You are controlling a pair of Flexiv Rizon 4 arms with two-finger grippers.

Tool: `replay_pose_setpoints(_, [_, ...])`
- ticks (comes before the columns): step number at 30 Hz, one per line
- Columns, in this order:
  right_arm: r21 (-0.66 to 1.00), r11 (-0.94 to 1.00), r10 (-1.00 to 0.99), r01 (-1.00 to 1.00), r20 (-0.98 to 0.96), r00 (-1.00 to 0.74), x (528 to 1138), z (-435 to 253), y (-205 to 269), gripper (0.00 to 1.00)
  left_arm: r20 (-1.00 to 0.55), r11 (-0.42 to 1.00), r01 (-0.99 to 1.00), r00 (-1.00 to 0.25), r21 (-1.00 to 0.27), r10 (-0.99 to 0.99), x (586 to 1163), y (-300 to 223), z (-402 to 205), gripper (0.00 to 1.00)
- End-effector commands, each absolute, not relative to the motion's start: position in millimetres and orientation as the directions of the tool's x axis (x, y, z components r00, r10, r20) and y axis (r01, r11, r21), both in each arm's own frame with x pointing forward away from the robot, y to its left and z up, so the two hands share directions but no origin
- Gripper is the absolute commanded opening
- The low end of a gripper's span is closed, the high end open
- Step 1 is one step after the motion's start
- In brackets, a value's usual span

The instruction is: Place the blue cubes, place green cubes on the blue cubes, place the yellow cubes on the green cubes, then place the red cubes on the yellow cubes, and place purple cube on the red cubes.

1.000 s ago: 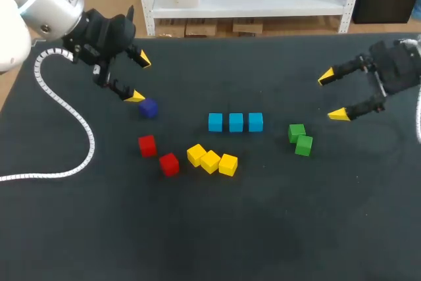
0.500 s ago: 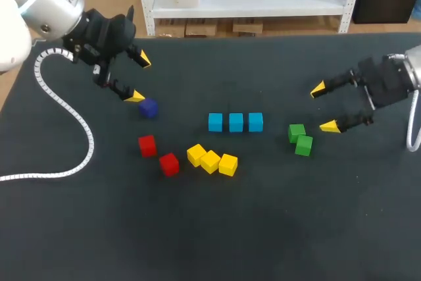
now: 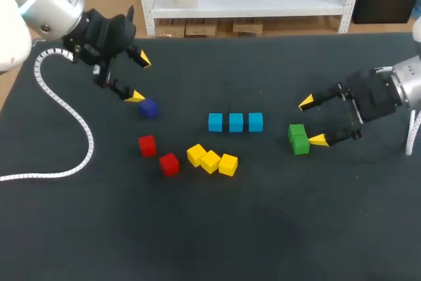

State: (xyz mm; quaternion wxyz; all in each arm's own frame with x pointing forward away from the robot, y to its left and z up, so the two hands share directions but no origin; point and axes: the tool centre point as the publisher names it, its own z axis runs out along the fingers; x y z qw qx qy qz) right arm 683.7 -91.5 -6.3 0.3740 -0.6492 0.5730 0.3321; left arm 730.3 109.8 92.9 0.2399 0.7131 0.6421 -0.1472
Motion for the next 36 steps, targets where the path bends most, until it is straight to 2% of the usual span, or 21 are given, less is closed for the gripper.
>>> replay_pose_setpoints(1, [-0.099, -0.07, -0.496, -0.993, -0.86, 0.121, 685, -8, -89, 1.0, -0.52, -0.063, 0.986, 0.136, 0.155, 0.843, 731, 111, 92, 1.0])
replay_pose_setpoints(22, [-0.06, -0.066, -0.462, -0.996, -0.883, 0.084, 671, -10, -69, 0.99, -0.52, -0.063, 0.986, 0.136, 0.155, 0.843, 731, 111, 92, 1.0])
replay_pose_setpoints(24, [-0.058, -0.062, -0.461, -0.996, -0.883, 0.081, 671, -10, -68, 0.83, -0.52, -0.063, 0.986, 0.136, 0.155, 0.843, 731, 111, 92, 1.0])
replay_pose_setpoints(26, [-0.058, -0.057, -0.461, -0.997, -0.884, 0.078, 672, -10, -68, 0.83, -0.52, -0.063, 0.986, 0.136, 0.155, 0.843, 731, 111, 92, 1.0])
replay_pose_setpoints(30, [-0.053, -0.039, -0.456, -0.998, -0.887, 0.065, 674, -10, -69, 0.69, -0.52, -0.063, 0.986, 0.136, 0.155, 0.843, 731, 111, 92, 1.0])
replay_pose_setpoints(35, [-0.048, -0.031, -0.451, -0.998, -0.891, 0.057, 675, -10, -69, 0.62, -0.52, -0.063, 0.986, 0.136, 0.155, 0.843, 731, 111, 92, 1.0])
replay_pose_setpoints(36, [-0.047, -0.031, -0.45, -0.998, -0.891, 0.056, 674, -10, -69, 0.56, -0.52, -0.063, 0.986, 0.136, 0.155, 0.843, 731, 111, 92, 1.0])
